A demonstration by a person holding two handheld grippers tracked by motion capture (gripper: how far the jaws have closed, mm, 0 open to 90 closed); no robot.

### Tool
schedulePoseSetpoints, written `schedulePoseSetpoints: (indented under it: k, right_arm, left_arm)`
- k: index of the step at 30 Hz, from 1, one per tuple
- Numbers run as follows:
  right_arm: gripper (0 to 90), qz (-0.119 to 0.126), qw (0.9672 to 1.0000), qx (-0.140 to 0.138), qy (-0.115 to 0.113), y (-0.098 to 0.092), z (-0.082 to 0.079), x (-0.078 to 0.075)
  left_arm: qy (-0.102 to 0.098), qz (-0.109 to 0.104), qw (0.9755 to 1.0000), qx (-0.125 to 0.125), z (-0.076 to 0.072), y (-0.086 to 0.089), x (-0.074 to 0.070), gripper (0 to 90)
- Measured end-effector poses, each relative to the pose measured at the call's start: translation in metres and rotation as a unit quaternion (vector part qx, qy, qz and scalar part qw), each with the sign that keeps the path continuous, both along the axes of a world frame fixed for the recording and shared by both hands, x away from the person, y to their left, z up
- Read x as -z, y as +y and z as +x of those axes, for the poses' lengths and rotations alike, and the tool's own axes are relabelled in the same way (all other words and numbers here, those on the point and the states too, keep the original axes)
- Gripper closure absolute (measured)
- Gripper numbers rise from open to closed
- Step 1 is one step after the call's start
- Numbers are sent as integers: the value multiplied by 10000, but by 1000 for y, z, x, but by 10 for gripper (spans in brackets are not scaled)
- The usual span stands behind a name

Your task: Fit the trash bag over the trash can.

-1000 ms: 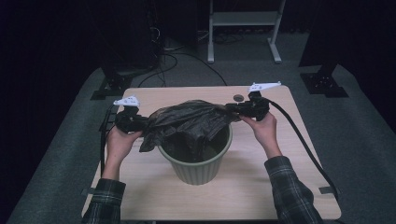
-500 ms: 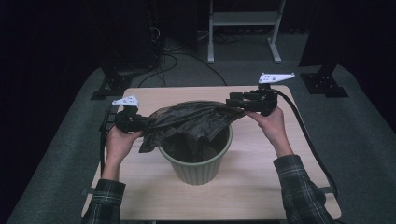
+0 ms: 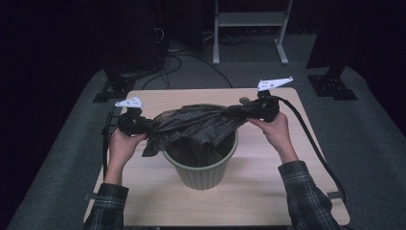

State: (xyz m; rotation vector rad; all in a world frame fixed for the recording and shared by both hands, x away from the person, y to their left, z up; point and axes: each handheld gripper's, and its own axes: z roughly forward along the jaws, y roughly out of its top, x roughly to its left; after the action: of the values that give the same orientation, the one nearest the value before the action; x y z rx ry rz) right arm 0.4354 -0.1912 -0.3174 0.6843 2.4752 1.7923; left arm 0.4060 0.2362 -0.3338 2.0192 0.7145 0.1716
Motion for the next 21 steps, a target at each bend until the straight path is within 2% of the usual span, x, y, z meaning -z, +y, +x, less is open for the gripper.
schedulePoseSetpoints:
  k: [11,17,21]
  right_arm:
    - [899,-32,9991,-153,-404,-14,-37,-23]
    - [899,7,9980,-331,-540,-23,-62,-26]
    - [899,-3,9972,-489,-573,-27,-81,-23]
  left_arm:
    - [83,-49,10000,-20,0,3,-1,898]
    - [111,-28,9999,-11,0,4,-2,899]
    - [113,13,9999,-19,-1,5,-2,898]
